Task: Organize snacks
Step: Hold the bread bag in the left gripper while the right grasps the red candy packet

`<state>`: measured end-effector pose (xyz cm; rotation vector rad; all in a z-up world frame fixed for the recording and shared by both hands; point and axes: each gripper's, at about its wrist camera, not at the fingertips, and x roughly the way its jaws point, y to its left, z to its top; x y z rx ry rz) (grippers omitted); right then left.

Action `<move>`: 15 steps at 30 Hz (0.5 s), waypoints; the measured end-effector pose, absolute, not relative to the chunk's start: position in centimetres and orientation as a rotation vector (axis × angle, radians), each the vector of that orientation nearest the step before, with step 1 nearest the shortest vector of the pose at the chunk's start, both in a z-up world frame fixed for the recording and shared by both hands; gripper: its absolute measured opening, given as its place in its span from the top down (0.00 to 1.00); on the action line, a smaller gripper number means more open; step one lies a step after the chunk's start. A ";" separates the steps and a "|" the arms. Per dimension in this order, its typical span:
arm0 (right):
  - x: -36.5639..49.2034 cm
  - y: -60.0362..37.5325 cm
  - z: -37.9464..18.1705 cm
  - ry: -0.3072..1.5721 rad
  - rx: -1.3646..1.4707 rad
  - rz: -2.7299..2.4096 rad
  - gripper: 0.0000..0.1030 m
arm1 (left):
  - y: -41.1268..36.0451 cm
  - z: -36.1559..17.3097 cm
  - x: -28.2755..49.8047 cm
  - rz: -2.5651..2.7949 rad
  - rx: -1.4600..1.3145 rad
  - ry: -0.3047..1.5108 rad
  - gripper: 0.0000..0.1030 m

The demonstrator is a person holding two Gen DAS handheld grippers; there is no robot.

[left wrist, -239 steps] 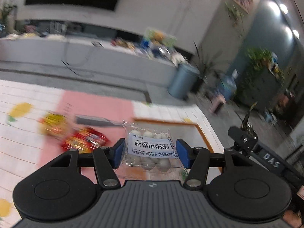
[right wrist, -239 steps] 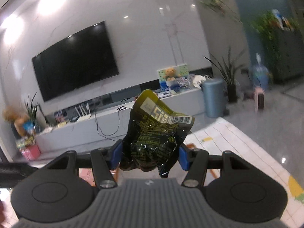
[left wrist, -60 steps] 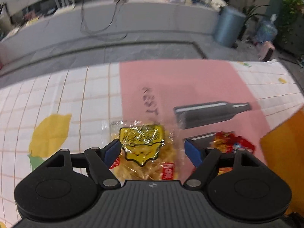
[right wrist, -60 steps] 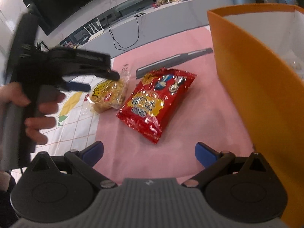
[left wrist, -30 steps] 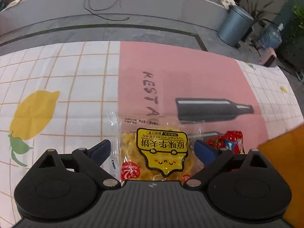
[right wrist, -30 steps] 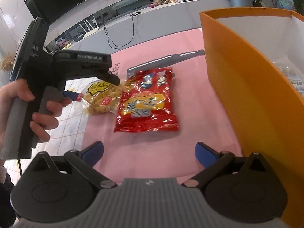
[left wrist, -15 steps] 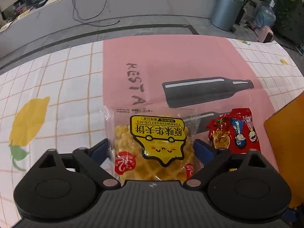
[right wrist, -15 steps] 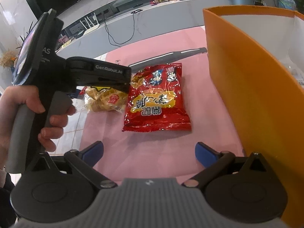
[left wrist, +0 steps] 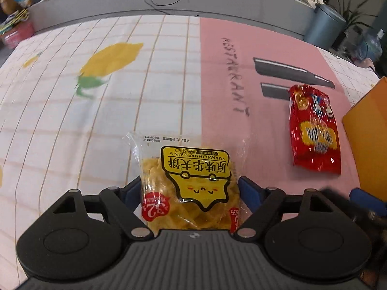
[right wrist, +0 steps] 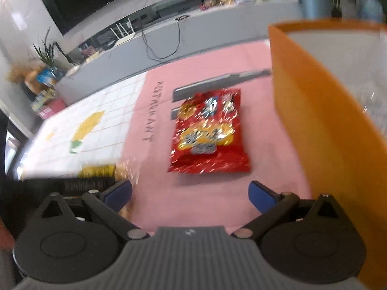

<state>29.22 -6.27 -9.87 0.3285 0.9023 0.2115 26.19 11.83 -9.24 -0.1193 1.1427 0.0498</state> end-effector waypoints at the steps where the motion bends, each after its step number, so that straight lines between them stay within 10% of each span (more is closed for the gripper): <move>1: 29.1 -6.3 -9.8 0.899 0.322 0.200 0.03 | 11.8 -9.2 26.2 0.040 -0.107 1.150 0.02; 15: 27.6 -6.4 -8.3 0.902 0.439 0.178 0.03 | 12.4 -7.7 25.1 -0.033 -0.167 1.134 0.00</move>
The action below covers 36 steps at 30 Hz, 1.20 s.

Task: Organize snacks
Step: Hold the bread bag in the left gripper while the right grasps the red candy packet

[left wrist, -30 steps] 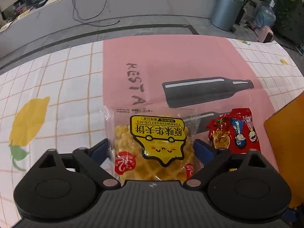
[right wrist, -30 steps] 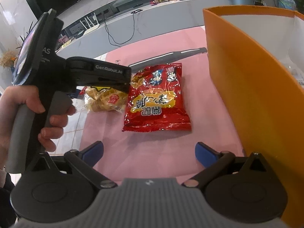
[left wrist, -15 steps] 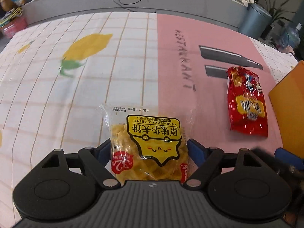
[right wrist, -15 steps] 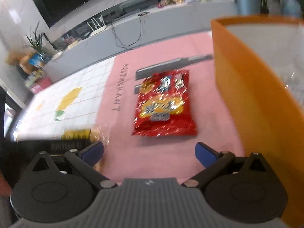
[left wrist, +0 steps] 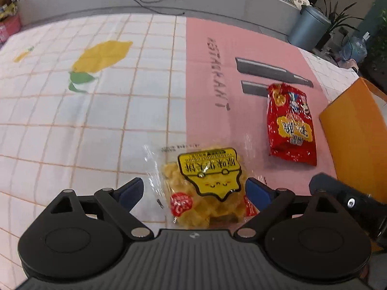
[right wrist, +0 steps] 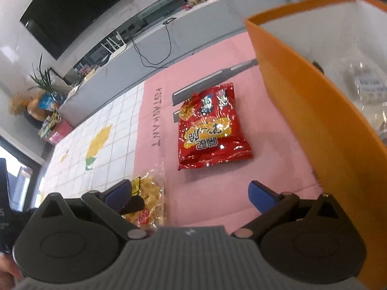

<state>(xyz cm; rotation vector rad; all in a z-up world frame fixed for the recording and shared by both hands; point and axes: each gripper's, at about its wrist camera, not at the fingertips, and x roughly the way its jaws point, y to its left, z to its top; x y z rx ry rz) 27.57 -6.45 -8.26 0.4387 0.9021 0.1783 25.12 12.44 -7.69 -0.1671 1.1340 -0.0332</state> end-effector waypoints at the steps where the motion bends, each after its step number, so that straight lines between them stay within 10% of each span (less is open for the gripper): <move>1: 27.4 -6.4 -8.2 0.900 0.432 0.182 0.03 | 12.6 -7.2 25.1 -0.032 -0.172 1.118 0.00; 36: 27.7 -7.6 -8.9 0.934 0.408 0.151 0.04 | 10.8 -9.4 25.7 0.070 -0.122 1.115 0.09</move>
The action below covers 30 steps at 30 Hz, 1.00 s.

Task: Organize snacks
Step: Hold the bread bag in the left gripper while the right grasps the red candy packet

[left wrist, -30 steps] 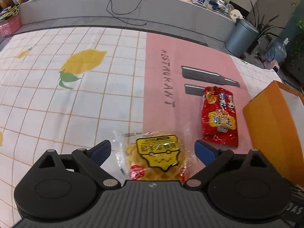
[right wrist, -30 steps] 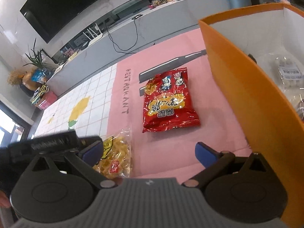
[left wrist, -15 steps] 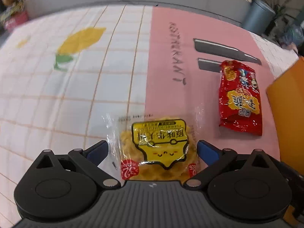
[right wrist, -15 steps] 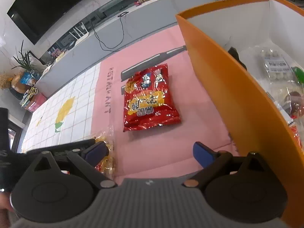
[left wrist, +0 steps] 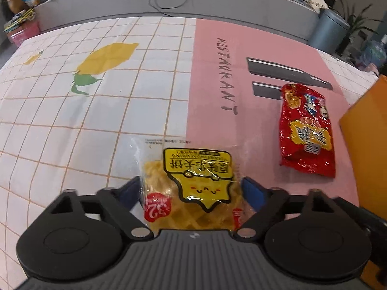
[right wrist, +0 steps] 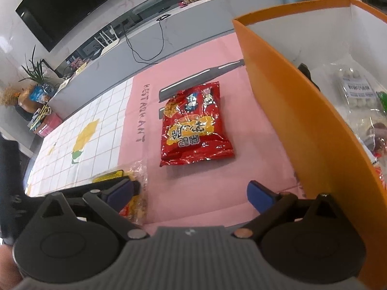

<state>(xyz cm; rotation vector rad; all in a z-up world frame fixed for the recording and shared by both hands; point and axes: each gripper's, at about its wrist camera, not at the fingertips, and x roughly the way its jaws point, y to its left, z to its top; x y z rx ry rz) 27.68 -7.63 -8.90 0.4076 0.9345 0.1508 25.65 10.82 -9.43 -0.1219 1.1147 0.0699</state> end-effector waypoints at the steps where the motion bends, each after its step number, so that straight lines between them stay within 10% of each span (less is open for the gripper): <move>1: 27.7 -7.6 -9.0 0.930 0.407 0.154 0.04 | 11.0 -9.3 25.6 0.059 -0.121 1.122 0.10; 30: 37.6 -0.8 -12.9 0.872 0.076 -0.077 0.03 | 17.6 -7.2 25.5 -0.012 -0.217 1.103 0.20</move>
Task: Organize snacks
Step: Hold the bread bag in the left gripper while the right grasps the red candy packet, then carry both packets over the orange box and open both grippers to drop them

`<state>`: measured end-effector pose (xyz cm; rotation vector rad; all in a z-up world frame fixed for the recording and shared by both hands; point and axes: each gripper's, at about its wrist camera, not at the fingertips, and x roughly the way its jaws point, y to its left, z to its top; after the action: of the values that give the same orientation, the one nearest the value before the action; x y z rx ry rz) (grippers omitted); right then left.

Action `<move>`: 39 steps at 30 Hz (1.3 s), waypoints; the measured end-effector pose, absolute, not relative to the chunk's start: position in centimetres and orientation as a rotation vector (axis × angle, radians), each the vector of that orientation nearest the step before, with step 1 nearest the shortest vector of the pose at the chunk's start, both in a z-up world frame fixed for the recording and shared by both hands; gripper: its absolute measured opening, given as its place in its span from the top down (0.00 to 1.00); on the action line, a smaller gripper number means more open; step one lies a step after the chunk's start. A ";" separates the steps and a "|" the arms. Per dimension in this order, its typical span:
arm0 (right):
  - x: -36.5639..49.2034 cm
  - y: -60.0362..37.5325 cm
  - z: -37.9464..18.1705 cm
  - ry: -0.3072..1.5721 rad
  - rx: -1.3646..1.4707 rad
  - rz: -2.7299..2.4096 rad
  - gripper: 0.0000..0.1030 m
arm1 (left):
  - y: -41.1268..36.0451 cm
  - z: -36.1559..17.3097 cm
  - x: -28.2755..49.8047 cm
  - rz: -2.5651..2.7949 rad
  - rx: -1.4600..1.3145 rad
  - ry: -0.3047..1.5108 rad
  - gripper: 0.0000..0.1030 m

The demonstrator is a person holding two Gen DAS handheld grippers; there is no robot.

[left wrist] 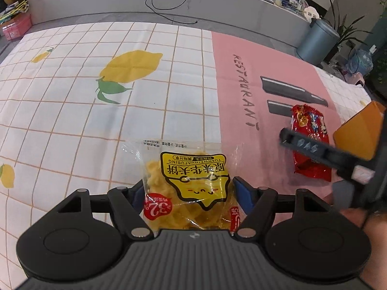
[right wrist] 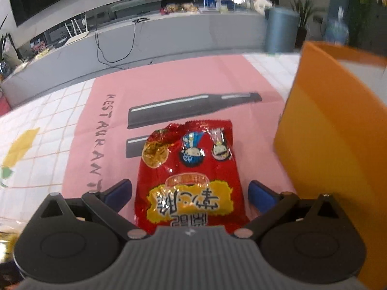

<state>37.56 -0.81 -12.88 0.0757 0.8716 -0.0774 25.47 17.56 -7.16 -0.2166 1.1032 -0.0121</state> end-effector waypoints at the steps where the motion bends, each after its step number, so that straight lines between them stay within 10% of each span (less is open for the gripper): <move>1: 37.4 -0.6 -13.0 0.857 0.055 -0.075 0.03 | 17.6 -7.1 25.5 -0.014 -0.223 1.102 0.20; 14: 35.4 0.0 -12.9 0.766 -0.008 -0.044 0.31 | 17.6 -6.2 25.2 -0.029 -0.231 1.082 0.20; 39: 24.9 -0.5 -1.6 0.542 0.042 0.108 0.32 | 18.6 2.4 22.0 0.053 -0.244 0.847 0.21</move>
<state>24.87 -0.52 -1.57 0.0417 0.5423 0.1085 21.98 18.56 2.44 -0.2439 0.8466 0.0532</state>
